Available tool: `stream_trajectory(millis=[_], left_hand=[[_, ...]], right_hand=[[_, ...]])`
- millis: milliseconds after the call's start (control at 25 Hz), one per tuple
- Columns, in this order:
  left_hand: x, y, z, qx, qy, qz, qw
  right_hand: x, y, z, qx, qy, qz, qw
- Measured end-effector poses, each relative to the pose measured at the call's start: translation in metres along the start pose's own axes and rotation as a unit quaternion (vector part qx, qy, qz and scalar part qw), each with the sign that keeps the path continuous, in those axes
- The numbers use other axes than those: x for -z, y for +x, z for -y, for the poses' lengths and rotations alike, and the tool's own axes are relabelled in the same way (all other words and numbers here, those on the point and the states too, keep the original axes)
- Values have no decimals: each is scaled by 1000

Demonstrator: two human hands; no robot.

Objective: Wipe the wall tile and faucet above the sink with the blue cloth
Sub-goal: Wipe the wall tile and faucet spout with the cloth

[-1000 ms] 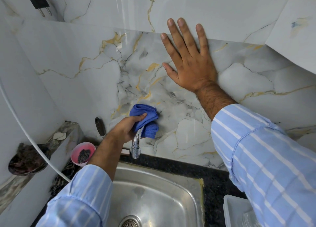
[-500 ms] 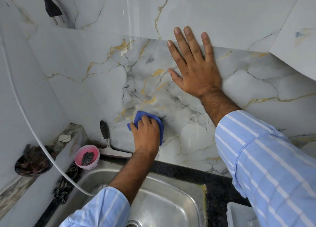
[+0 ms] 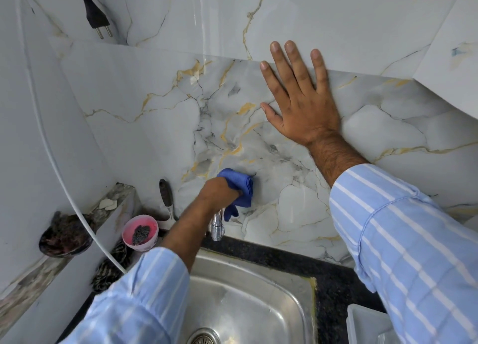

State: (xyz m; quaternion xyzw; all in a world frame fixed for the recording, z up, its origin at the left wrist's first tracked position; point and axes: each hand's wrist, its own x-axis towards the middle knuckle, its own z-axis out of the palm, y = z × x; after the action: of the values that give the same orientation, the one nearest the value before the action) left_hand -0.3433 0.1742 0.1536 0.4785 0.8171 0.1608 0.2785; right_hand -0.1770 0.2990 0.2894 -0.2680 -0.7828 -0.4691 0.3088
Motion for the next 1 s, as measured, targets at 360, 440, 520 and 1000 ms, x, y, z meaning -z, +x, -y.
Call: stream_trajectory(millis=[360,440,520,1000], left_hand=[[-13,-34,6,-11,42,-52,998],[-32,-48,25,-37,63,-132,989],[-51,-57,46,-77,-18,-161,984],[-90,-67,73,-41,-285,-193,938]], right_hand=[[1,1,0,-1,10,1,1000],[2,1,0,-3,12,-1,1000],[1,0,0,0,14,0,1000],[1,1,-1,1,13,1,1000]])
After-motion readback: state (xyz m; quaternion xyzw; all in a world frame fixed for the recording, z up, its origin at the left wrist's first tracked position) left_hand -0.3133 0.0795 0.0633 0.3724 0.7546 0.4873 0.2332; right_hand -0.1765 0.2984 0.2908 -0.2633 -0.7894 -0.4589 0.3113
